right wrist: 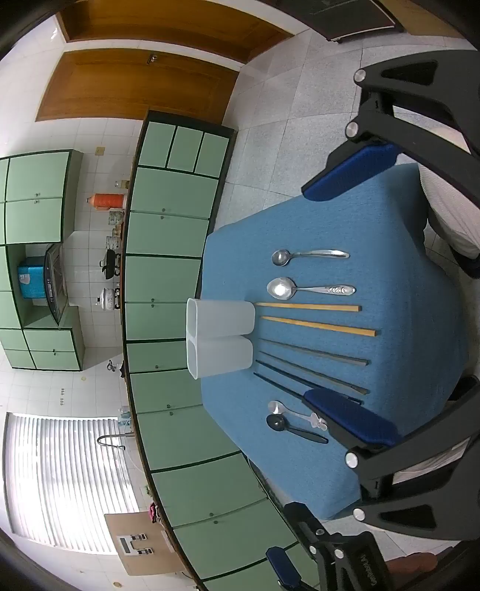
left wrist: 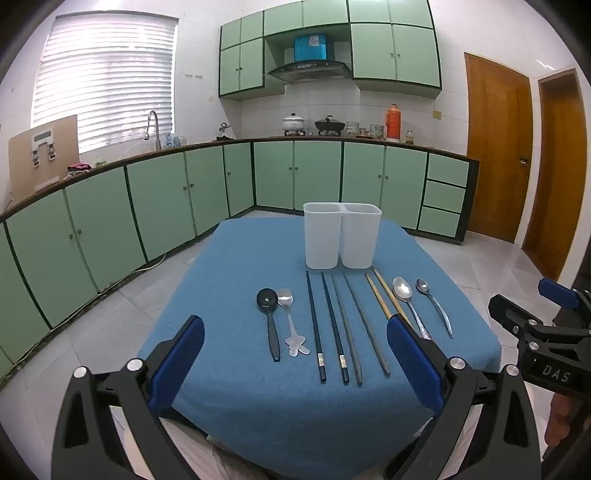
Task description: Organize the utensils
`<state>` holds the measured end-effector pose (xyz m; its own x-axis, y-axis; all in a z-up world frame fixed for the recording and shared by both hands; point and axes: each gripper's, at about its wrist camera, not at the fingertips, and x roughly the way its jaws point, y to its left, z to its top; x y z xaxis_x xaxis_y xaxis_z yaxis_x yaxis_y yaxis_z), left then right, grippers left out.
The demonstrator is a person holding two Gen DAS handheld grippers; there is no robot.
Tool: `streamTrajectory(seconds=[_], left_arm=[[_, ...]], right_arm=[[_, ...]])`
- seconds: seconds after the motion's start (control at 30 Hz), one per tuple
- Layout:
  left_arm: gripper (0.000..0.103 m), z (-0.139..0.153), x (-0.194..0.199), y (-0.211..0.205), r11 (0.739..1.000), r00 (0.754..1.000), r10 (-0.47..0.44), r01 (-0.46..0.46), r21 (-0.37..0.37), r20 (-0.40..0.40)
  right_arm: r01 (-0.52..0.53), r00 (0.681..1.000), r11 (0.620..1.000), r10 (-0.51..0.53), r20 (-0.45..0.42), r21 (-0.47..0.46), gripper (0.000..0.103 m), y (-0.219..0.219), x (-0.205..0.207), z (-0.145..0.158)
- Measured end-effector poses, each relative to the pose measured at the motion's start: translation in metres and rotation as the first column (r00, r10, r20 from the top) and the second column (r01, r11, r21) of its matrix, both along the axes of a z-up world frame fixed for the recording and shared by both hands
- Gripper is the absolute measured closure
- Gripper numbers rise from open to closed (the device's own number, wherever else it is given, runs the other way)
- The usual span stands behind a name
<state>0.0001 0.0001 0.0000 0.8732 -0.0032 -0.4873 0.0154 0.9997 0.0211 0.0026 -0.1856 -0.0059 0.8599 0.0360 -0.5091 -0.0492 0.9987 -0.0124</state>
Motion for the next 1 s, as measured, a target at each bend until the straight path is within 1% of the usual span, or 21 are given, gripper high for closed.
streamTrajectory(seconds=[0.3, 0.4, 0.53, 0.6, 1.0], left_arm=[[0.006, 0.001, 0.002, -0.003, 1.000, 1.000, 0.001, -0.001, 0.005, 0.002], [0.006, -0.003, 0.003, -0.002, 1.000, 1.000, 0.002, -0.002, 0.002, 0.001], [0.006, 0.000, 0.000, 0.005, 1.000, 1.000, 0.003, -0.003, -0.003, 0.003], [0.006, -0.003, 0.001, 0.008, 1.000, 1.000, 0.004, -0.004, -0.004, 0.002], [0.006, -0.002, 0.004, 0.007, 1.000, 1.000, 0.012, -0.012, -0.008, 0.002]], right_arm=[[0.000, 1.000, 1.000, 0.000, -0.001, 0.003, 0.005, -0.001, 0.000, 0.000], [0.000, 1.000, 1.000, 0.000, -0.001, 0.003, 0.005, -0.001, 0.000, 0.000], [0.000, 1.000, 1.000, 0.000, -0.001, 0.003, 0.005, -0.001, -0.001, 0.000], [0.000, 1.000, 1.000, 0.000, 0.000, 0.003, 0.005, -0.001, -0.001, 0.000], [0.000, 1.000, 1.000, 0.000, 0.000, 0.003, 0.005, -0.001, 0.000, 0.000]])
